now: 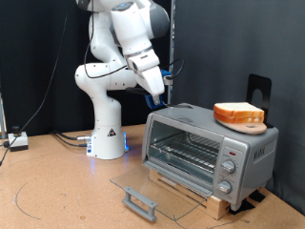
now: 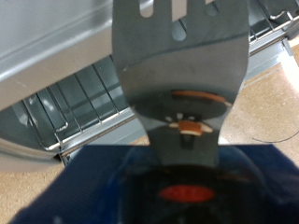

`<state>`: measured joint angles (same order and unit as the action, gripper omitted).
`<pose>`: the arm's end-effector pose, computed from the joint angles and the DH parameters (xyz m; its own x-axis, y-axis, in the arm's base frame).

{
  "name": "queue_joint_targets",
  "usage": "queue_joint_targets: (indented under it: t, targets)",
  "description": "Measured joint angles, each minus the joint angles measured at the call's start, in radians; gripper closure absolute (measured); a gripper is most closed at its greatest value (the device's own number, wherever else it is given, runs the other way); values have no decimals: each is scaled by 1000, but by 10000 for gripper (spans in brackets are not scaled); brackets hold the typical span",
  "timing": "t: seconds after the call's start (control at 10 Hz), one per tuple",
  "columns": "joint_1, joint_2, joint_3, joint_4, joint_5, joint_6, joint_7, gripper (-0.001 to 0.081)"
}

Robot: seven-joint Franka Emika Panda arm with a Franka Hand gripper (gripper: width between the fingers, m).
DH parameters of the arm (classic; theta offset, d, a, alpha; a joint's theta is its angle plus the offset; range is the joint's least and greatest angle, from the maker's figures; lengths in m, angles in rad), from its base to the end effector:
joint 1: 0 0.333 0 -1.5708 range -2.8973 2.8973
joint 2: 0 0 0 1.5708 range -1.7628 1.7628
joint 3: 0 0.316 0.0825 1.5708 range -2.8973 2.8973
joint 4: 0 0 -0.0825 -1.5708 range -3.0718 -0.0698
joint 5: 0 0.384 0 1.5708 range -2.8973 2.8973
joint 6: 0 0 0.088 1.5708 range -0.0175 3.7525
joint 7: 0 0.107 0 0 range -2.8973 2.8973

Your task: Make a piece of toast with the oven

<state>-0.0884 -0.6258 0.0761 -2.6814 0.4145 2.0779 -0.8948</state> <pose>0.3530 0.0153 0.4288 0.7761 0.5825 0.2415 0.6274 -0.7520 -0.2023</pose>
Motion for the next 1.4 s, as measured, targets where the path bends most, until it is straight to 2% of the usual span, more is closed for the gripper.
queue_joint_targets:
  t: [0.2,0.7,1.0,1.4]
  targets:
    - [-3,127,1,88,-28,-59,0,410]
    - [1,103,17,39,42,74,-13,410]
    - [10,106,49,42,69,82,6,410]
    - [18,129,101,59,87,84,82,410]
